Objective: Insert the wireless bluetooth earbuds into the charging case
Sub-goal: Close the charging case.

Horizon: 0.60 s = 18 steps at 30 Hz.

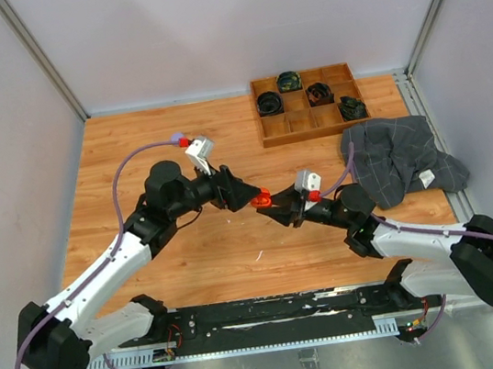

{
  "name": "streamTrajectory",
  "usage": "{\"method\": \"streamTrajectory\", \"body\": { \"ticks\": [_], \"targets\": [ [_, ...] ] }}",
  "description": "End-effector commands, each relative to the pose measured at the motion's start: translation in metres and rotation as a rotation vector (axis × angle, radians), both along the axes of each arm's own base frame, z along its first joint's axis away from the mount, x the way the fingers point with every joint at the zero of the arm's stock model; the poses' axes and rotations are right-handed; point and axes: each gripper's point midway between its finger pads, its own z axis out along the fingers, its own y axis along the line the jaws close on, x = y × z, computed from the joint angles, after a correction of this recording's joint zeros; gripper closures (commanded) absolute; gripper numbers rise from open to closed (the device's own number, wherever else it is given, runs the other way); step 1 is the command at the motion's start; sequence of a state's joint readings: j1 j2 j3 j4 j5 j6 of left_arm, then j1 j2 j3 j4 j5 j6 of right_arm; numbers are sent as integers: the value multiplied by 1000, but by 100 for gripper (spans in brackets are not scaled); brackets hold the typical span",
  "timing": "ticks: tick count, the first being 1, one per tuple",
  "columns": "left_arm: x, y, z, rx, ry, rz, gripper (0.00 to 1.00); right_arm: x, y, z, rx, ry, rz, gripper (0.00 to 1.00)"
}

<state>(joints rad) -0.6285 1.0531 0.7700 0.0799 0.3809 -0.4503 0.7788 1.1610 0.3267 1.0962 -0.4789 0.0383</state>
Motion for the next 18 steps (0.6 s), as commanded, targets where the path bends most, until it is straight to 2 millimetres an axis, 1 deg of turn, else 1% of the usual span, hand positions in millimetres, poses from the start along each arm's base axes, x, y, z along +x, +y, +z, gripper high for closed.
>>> {"method": "streamTrajectory", "body": {
  "ticks": [1,5,8,14,18],
  "targets": [
    [-18,-12,15,-93,32,-183,18,-1,4,22,52,-5,81,99],
    [-26,-20,10,-111,70,-268,18,-4,7,25,71,15,122,99],
    [-33,-23,7,-123,86,-321,20,-5,8,24,72,36,145,99],
    [-45,-22,17,-147,29,-387,26,-1,6,21,89,103,168,99],
    [-55,-20,24,-157,-8,-439,28,3,3,16,99,151,172,99]
  ]
}}
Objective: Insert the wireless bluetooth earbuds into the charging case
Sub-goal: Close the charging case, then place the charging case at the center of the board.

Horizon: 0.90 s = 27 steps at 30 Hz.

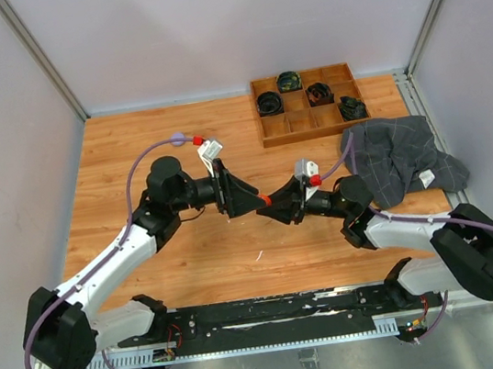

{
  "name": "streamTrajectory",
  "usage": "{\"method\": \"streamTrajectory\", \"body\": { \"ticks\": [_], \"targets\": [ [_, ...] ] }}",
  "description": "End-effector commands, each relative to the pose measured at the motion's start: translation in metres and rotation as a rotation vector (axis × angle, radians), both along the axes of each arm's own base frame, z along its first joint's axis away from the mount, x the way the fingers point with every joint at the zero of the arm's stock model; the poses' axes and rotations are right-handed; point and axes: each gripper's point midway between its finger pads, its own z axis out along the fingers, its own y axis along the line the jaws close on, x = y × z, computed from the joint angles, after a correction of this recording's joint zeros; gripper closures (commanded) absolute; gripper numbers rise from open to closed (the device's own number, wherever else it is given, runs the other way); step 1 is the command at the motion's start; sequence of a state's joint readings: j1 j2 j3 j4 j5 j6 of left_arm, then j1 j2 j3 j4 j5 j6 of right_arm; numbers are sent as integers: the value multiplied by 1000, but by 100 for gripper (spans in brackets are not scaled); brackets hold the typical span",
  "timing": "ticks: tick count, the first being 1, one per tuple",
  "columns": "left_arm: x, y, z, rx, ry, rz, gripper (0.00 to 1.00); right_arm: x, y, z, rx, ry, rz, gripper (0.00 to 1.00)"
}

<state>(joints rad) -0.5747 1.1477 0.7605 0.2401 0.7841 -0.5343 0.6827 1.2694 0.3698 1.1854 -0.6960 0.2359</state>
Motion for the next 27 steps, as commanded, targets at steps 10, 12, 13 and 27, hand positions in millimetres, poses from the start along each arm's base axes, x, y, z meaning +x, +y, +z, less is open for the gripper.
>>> {"method": "streamTrajectory", "body": {
  "ticks": [10,12,13,27],
  "targets": [
    [-1,16,8,33,-94,58,25,15,-7,-10,-12,195,-23,99],
    [20,32,-5,108,-62,209,22,19,-11,-29,-74,283,-66,99],
    [32,42,-9,144,-57,291,21,20,-14,-38,-104,322,-85,99],
    [99,185,-13,572,-171,1030,9,-1,-53,-148,-505,821,-263,96]
  ]
}}
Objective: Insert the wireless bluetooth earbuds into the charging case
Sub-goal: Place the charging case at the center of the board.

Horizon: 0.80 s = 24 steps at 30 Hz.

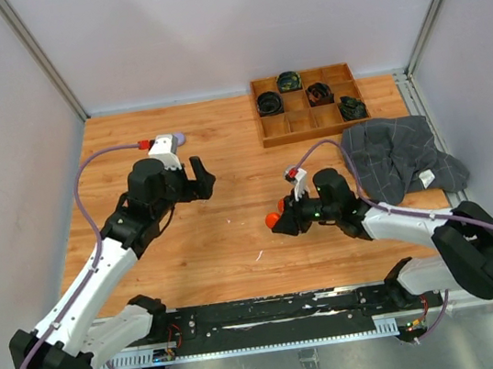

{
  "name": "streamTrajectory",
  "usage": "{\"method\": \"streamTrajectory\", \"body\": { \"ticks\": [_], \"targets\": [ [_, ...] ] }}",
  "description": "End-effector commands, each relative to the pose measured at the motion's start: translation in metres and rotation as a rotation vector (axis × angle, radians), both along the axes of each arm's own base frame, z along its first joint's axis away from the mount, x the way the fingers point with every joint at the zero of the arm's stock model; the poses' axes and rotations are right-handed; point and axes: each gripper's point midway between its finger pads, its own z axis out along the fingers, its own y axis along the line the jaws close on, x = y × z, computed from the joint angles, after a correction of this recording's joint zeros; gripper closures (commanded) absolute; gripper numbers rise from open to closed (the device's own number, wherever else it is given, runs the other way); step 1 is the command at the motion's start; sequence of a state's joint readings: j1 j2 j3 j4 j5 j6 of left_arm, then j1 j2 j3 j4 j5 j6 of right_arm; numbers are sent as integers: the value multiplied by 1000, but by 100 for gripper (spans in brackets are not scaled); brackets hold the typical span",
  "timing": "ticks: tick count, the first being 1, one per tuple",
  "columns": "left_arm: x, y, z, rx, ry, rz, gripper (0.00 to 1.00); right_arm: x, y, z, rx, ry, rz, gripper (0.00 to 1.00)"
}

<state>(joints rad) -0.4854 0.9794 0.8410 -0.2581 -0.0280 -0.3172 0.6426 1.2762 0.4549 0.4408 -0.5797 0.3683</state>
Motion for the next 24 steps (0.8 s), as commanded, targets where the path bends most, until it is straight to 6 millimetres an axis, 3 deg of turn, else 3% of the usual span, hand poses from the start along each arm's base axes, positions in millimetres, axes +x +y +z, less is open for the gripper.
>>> {"method": "streamTrajectory", "body": {
  "ticks": [1,6,13,24],
  "targets": [
    [10,57,19,171,-88,231,7,-4,-24,-36,-154,200,-96,96],
    [11,80,9,204,-115,333,4,-9,-38,-60,-248,301,-165,94],
    [10,92,-2,214,-87,362,3,-14,-64,-80,-312,400,-280,90],
    [15,96,-3,162,-59,376,2,-7,-89,-78,-370,360,-386,52]
  ]
}}
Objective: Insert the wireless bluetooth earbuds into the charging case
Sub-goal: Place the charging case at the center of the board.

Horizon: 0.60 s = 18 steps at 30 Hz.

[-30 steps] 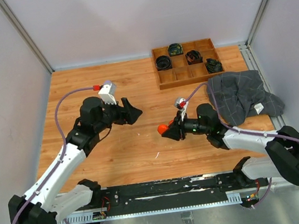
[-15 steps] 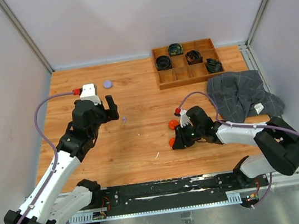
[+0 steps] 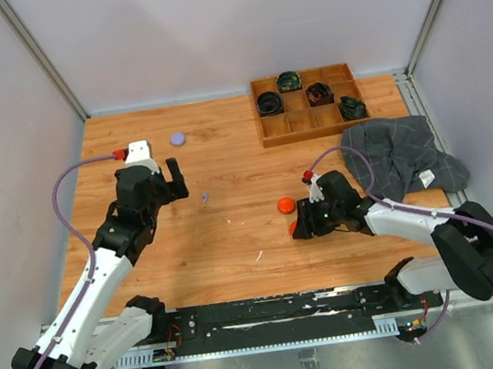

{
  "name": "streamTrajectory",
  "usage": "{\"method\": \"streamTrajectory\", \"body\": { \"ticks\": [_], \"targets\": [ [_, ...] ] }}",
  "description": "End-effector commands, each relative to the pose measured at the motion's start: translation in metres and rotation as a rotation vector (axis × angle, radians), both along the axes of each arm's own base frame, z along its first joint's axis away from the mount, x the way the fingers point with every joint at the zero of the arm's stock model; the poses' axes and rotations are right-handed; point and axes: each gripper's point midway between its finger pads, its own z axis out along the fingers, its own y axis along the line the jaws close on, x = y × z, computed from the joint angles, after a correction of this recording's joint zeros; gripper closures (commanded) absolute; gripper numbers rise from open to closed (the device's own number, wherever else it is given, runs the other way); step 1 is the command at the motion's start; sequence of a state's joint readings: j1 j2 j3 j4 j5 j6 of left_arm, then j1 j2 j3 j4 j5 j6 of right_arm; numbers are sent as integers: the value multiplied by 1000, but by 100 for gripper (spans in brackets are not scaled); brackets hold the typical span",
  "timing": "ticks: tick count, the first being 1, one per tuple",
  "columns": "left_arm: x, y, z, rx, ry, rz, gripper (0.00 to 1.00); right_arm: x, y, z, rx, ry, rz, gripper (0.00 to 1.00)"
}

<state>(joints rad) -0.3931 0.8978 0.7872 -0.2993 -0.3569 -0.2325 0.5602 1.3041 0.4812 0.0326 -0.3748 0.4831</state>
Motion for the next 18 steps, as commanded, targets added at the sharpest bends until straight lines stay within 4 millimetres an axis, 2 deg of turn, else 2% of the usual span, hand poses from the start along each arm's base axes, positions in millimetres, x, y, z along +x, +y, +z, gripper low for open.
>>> {"method": "streamTrajectory", "body": {
  "ticks": [1,5,10,18],
  "targets": [
    [4,1,2,-46,3,15,1,0,-23,-7,-86,0,-72,49],
    [14,-4,4,-100,35,38,1,5,-28,5,-91,-66,-79,38],
    [34,-1,-13,-131,112,109,1,17,-41,31,-139,-225,-63,27],
    [98,9,-48,-168,222,192,1,44,-65,92,-184,-566,-102,12]
  ]
}}
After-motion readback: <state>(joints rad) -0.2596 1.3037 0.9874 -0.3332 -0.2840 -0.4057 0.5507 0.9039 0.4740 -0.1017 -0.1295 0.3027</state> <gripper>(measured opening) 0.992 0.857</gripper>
